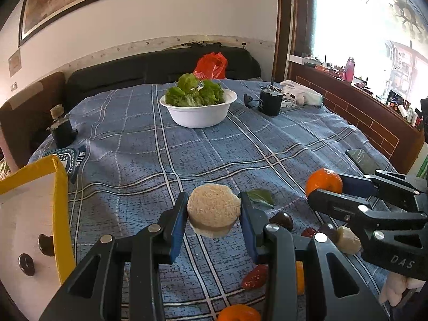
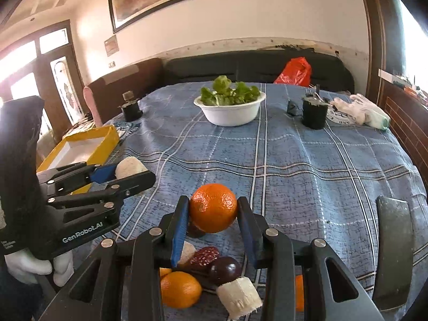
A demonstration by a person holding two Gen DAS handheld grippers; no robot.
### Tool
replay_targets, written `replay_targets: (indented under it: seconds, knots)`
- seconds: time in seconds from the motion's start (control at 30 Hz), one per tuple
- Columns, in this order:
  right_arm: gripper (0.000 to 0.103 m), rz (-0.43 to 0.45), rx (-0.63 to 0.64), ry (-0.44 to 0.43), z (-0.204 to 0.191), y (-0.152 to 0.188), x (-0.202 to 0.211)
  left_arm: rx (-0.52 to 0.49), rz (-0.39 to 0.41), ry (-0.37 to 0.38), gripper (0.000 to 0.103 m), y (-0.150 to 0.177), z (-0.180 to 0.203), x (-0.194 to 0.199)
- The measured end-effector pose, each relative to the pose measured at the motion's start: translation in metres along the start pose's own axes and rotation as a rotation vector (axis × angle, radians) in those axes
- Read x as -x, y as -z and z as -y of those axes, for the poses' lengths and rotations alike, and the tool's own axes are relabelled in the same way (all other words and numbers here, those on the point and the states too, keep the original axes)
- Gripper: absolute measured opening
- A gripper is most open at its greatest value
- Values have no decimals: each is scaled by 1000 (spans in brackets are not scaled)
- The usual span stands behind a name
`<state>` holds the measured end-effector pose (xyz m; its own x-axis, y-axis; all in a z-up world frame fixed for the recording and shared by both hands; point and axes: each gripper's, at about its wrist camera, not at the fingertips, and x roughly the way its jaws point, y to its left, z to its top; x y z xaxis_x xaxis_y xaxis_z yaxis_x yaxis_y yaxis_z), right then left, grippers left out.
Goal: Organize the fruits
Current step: 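Carry the white slice and the orange over the yellow-rimmed tray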
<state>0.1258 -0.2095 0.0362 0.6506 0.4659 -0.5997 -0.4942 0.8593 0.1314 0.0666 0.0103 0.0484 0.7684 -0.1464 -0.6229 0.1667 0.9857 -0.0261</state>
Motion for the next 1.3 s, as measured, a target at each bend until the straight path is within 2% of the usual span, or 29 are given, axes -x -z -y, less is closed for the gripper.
replay_targets:
  seconds: [0.67, 1.3]
  knots:
    - [40, 16, 34, -36, -12, 2, 1, 19, 40, -48, 36, 1, -6, 14]
    - [40, 41, 65, -70, -23, 1, 8, 80, 59, -103, 36, 15, -31, 57]
